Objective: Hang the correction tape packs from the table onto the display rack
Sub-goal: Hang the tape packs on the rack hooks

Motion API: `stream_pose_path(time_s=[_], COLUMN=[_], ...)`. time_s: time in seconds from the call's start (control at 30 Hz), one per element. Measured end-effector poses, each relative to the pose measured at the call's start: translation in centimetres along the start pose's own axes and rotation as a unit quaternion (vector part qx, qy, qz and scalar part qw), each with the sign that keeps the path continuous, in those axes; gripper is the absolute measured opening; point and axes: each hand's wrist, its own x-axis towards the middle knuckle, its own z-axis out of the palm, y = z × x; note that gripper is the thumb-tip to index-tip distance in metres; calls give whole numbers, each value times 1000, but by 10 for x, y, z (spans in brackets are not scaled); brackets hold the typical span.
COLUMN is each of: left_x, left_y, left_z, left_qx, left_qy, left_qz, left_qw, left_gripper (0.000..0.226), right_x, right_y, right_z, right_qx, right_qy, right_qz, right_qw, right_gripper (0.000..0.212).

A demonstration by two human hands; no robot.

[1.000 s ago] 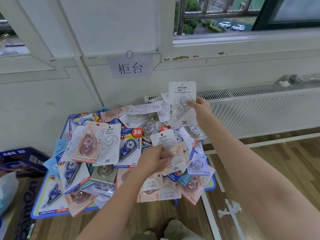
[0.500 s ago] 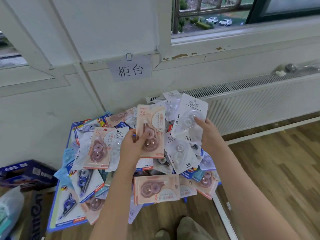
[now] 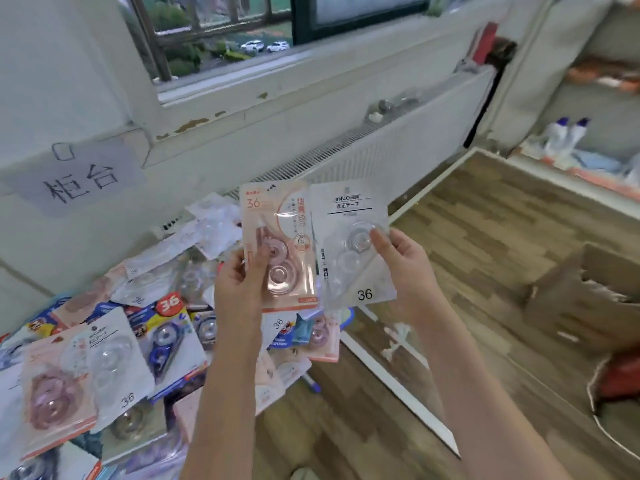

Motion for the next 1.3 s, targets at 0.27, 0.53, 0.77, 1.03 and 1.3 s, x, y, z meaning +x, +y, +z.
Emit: stream_pose_path(time_s=[0.27, 0.53, 0.77, 1.03, 1.3], left_x=[-114, -316, -471, -612, -725], left_y=[13, 2, -13, -34, -37], left_z=[172, 350, 471, 596, 735], left_qx=[-15, -28, -31, -62, -99], left_qy=[-183, -371, -492, -623, -705], left_qz=[41, 46, 72, 32, 40], left_qw=[982, 927, 867, 779, 701], left_gripper=[29, 34, 16, 25, 32], right_x=[-95, -238, -361, -447, -486], right_y=[-57, -80, -89, -88, -116], right_z=[-188, -415, -557, -681, -828], right_qx=[-56, -107, -135, -143, -181], right_qy=[201, 439, 620, 727, 785], right_qz=[-113, -170, -157, -146, -175], right_qw=[971, 876, 757, 656, 567], right_gripper=[28, 33, 33, 37, 85])
